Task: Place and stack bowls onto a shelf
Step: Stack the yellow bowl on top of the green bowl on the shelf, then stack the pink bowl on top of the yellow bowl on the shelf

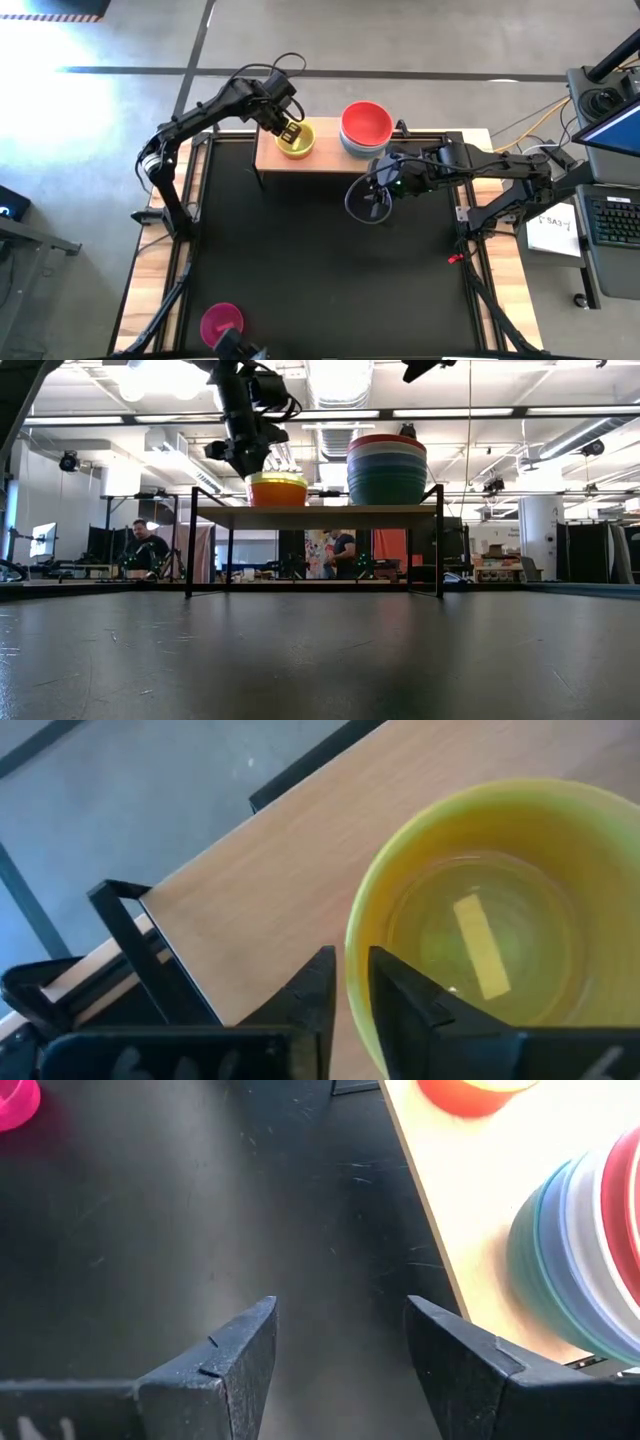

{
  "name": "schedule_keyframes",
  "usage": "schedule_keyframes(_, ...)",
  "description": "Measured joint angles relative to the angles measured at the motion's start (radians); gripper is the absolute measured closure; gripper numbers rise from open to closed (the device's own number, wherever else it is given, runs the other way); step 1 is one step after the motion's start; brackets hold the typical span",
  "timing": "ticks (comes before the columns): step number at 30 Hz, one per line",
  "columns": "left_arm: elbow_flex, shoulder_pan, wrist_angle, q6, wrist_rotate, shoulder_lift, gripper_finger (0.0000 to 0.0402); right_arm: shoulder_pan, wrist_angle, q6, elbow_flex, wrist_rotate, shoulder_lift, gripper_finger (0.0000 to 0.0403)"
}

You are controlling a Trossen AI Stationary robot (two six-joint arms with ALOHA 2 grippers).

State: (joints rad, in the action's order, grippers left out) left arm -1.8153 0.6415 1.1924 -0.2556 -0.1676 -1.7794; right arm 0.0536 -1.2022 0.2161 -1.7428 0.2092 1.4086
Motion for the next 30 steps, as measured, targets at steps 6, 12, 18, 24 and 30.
schedule_keyframes(6,-0.041,0.002,0.001,0.031,-0.005,0.002,0.0311,0.000,-0.006,0.000,0.000,0.000,0.000,0.0197)
schedule_keyframes(12,-0.162,-0.011,0.070,0.007,-0.007,0.004,0.0281,0.000,-0.025,0.000,0.000,0.000,0.000,0.0197)
schedule_keyframes(18,-0.228,-0.149,0.193,-0.023,-0.008,0.006,0.0280,0.000,-0.035,-0.008,0.000,0.000,0.000,0.0197)
schedule_keyframes(24,-0.217,-0.440,0.279,-0.078,-0.100,0.014,0.0281,0.000,-0.064,-0.018,0.000,0.000,0.000,0.0197)
schedule_keyframes(30,-0.138,-0.719,0.361,-0.305,-0.137,0.017,0.0281,0.000,-0.066,-0.034,0.011,0.000,0.000,0.0197)
